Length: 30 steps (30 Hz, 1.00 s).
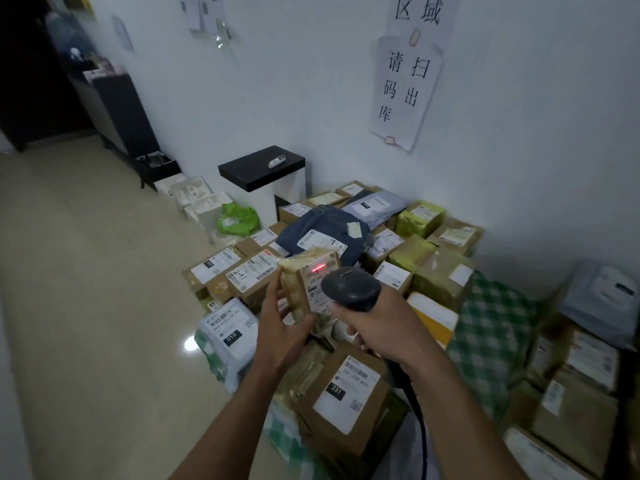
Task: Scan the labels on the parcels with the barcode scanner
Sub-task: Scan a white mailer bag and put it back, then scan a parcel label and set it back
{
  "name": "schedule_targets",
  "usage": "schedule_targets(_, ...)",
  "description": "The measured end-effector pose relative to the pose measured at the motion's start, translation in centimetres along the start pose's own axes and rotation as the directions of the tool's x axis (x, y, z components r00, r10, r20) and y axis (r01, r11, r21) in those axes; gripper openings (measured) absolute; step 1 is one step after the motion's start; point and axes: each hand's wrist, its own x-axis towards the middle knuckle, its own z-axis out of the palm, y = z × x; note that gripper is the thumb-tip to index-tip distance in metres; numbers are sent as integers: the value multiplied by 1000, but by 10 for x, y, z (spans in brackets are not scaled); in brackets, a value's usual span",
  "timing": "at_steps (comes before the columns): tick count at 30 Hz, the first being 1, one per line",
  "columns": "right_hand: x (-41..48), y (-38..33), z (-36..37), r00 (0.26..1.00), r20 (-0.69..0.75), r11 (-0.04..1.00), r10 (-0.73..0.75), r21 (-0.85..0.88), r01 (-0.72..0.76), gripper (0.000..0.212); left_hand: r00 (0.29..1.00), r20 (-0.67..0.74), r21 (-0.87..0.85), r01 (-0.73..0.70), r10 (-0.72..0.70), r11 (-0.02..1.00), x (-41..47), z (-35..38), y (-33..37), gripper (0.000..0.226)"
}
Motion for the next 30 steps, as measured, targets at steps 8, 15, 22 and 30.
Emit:
schedule_targets(8, 25, -15, 24, 995, 102, 1000, -5, 29, 2, 33, 997, -73, 34, -1, 4, 999, 16, -10, 3, 97)
schedule_targets(15, 13, 15, 8, 997, 47, 997, 65, 48, -67, 30, 999, -24, 50, 28, -27, 998, 24, -11, 3, 99)
schedule_targets(22, 7, 59, -53, 856, -486, 968, 178, 241, -65, 30, 953, 258, -40, 172, -156, 984, -20, 83, 0, 88)
schedule_targets(30, -12, 130, -107, 705, -657, 960, 267, 245, -136, 29, 887, 391, 69, 240, -247, 968, -47, 168, -9, 55)
